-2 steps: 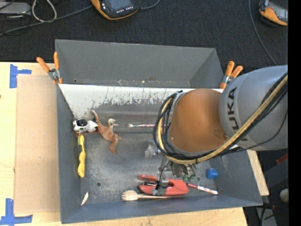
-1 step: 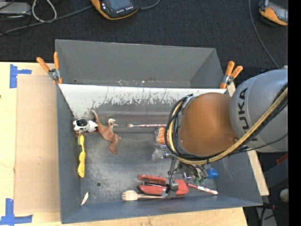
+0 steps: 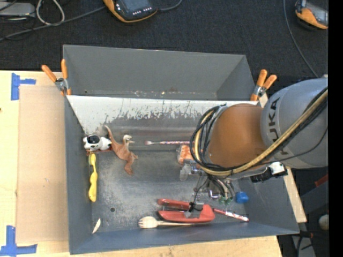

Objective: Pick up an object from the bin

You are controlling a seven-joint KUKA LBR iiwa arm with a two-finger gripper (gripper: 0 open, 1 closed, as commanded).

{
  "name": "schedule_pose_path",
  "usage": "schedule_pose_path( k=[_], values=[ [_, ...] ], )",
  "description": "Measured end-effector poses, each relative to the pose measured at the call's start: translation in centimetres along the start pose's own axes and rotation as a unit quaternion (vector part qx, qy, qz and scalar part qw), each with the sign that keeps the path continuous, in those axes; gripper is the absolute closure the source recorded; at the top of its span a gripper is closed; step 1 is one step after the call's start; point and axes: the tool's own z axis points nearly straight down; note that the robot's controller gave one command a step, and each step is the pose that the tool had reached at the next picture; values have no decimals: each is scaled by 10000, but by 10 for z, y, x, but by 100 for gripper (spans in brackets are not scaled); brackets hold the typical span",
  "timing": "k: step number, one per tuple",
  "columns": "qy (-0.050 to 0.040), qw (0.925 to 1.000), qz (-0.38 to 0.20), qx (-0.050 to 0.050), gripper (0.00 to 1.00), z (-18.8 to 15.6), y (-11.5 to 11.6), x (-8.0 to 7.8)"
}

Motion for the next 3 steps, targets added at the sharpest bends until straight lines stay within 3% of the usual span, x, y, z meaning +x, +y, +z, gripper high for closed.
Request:
schedule_pose_path(
  k=[1,2,3],
  values=[
    [38,9940,1091,-3,0,53,-11,-1],
    [-68,9933,1150,-14,100,51,-22,19],
    [-68,9933,1156,-15,100,51,-22,19]
  ],
)
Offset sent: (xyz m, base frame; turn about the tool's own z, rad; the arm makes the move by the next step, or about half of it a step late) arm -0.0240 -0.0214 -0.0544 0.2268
